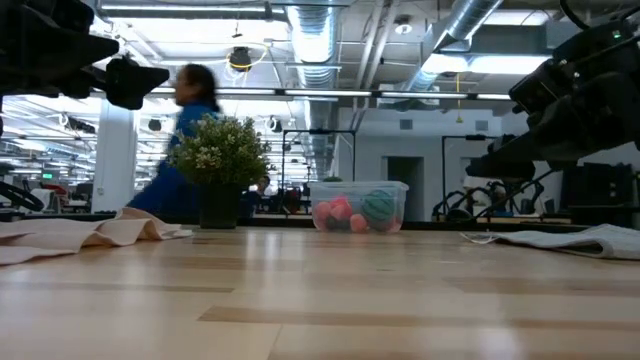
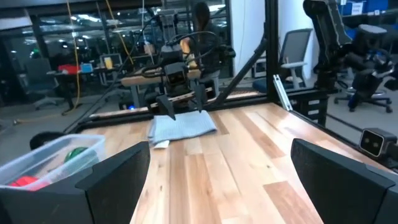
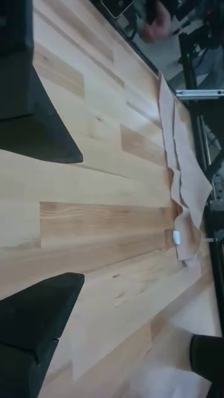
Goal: Pick and placing Produce into tupperware
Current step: Return to Home Position
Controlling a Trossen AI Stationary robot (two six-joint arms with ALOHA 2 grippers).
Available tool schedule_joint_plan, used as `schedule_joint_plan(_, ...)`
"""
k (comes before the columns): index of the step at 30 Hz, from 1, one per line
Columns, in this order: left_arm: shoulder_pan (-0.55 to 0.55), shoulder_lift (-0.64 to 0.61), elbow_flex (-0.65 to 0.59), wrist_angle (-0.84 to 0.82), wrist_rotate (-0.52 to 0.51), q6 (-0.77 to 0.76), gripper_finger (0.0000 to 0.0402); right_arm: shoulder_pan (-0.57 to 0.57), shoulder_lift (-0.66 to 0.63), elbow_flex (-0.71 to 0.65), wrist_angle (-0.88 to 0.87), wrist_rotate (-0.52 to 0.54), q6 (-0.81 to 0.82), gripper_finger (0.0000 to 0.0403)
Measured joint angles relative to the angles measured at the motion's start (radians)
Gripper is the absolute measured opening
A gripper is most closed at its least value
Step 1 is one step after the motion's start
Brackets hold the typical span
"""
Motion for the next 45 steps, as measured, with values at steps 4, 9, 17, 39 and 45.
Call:
schedule_joint_plan(4,0.000,0.000,0.000,0.000,0.000,0.001,0.0382,0.000,0.000,0.000,0.000,0.000,0.000,0.0326)
schedule_joint_plan(9,0.000,0.000,0.000,0.000,-0.002,-0.009,0.0382,0.000,0.000,0.000,0.000,0.000,0.000,0.0327)
schedule_joint_plan(17,0.000,0.000,0.000,-0.001,-0.003,-0.003,0.0382,0.000,0.000,0.000,0.001,0.000,0.000,0.0326)
schedule_joint_plan(39,0.000,0.000,0.000,-0.001,-0.003,-0.004,0.0382,0.000,0.000,0.000,0.001,0.000,0.000,0.0327)
schedule_joint_plan(45,0.000,0.000,0.000,-0.001,-0.002,-0.010,0.0382,0.000,0.000,0.000,0.001,0.000,0.000,0.0327)
